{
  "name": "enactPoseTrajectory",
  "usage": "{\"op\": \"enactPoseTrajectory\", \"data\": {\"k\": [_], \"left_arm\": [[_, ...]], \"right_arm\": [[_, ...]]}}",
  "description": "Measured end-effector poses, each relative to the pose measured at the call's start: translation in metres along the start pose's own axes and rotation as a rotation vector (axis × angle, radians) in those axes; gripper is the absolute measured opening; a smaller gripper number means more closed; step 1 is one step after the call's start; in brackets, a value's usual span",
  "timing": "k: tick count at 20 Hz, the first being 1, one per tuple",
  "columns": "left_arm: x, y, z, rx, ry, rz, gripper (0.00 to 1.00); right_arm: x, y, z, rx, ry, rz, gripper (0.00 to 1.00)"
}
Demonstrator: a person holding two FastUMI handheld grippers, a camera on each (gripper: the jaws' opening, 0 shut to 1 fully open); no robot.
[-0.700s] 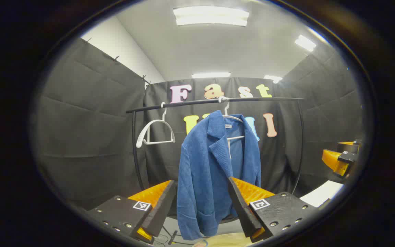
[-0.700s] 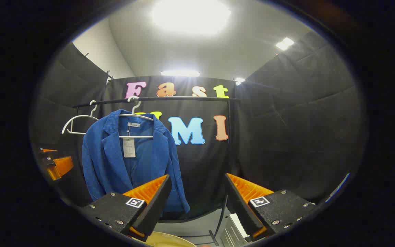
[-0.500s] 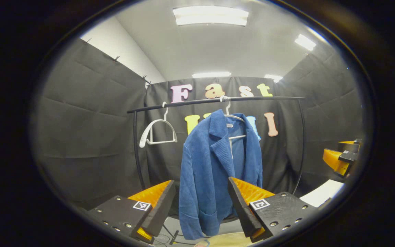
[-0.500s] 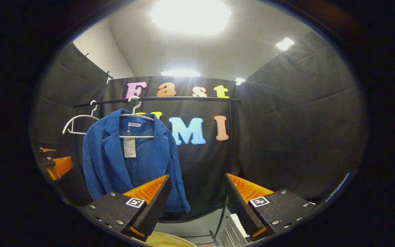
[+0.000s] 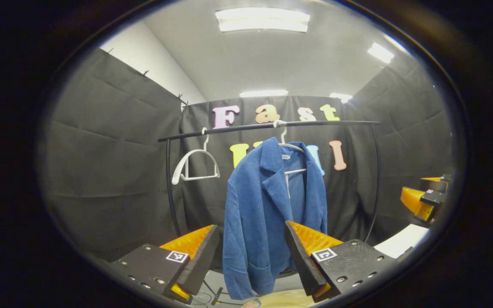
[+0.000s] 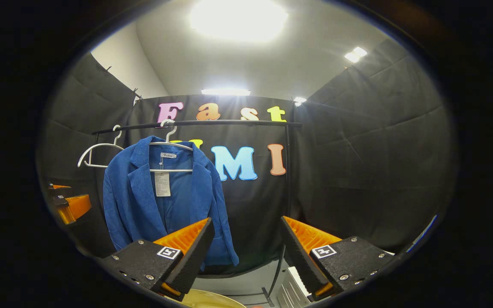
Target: Grasp the clothes on the hanger with both hands and then place them into the laundry hamper below.
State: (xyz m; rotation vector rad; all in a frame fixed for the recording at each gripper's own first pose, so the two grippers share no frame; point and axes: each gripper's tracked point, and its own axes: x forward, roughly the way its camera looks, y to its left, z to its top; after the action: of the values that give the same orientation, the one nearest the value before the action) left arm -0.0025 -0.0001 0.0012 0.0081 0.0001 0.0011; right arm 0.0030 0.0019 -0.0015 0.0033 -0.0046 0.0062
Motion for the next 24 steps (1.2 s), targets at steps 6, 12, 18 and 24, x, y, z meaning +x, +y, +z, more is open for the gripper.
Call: {"op": "enactPoseTrajectory", "data": {"k": [6, 12, 18, 24], "left_arm": [[-0.002, -0.004, 0.008, 0.002, -0.013, 0.002, 0.95], [0.019, -0.018, 0.03, -0.009, -0.049, 0.011, 0.95], [0.052, -0.033, 0.051, -0.014, -0.091, 0.037, 0.95], [0.082, -0.046, 0.061, -0.003, -0.107, 0.077, 0.88]], "right_arm": [[0.011, -0.003, 0.004, 0.003, -0.005, 0.009, 0.95], [0.039, 0.005, 0.024, 0.007, -0.041, 0.06, 0.95], [0.081, 0.019, 0.041, 0.028, -0.076, 0.127, 0.95], [0.131, 0.034, 0.047, 0.066, -0.087, 0.197, 0.95]]}}
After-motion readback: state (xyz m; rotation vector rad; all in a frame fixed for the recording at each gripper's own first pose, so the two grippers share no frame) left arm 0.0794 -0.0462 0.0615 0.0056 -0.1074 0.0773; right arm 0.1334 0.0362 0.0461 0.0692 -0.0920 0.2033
